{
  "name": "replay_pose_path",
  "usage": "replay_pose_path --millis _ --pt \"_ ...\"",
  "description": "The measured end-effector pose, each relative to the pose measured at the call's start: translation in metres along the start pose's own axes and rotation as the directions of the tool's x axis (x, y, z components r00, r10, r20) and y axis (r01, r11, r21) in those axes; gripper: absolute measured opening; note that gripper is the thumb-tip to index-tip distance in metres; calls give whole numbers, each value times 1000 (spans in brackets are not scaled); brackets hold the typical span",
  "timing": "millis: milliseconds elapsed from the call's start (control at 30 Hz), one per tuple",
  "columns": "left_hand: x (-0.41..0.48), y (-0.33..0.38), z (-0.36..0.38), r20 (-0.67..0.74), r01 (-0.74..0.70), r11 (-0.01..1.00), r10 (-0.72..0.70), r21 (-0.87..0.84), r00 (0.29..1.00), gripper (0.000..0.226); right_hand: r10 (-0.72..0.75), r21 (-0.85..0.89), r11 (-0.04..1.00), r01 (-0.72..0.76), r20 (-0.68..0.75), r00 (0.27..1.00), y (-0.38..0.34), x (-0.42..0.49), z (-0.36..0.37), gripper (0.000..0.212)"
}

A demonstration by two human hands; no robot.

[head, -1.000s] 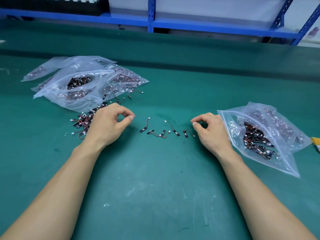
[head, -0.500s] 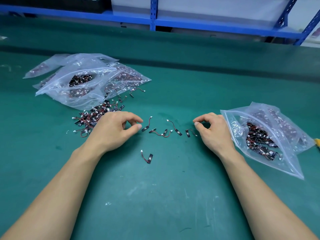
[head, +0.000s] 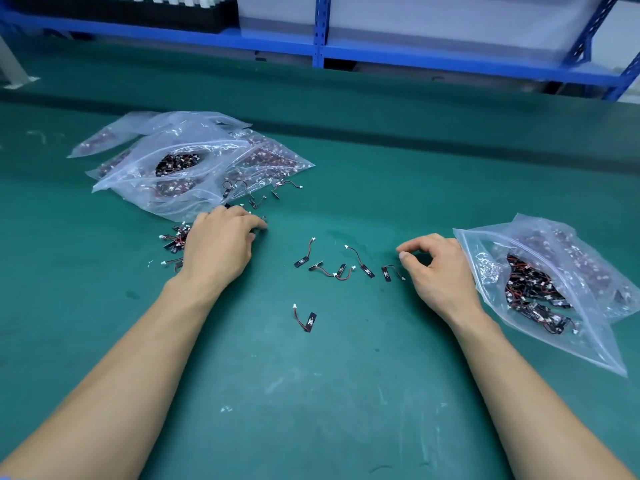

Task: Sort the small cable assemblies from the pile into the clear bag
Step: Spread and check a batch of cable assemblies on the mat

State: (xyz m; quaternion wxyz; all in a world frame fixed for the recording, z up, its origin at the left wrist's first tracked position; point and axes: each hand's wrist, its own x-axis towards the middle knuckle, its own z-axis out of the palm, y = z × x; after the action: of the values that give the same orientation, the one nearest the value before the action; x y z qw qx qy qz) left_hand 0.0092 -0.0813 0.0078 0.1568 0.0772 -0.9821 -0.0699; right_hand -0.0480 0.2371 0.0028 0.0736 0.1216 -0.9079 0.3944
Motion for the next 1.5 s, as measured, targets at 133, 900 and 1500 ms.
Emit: replay_pose_path --millis 133,900,1500 --pt "6 -7 -2 -30 -37 998 35 -48 999 21 -4 -7 1000 4 6 1000 0 0 0 16" --pt "11 -14 6 -53 -92 995 89 -49 995 37 -31 -1 1000 31 -4 1000 1 0 1 20" --pt "-6 31 -33 -617 -401 817 71 -415 783 11 -10 18 1000 11 -10 1000 -2 0 0 19"
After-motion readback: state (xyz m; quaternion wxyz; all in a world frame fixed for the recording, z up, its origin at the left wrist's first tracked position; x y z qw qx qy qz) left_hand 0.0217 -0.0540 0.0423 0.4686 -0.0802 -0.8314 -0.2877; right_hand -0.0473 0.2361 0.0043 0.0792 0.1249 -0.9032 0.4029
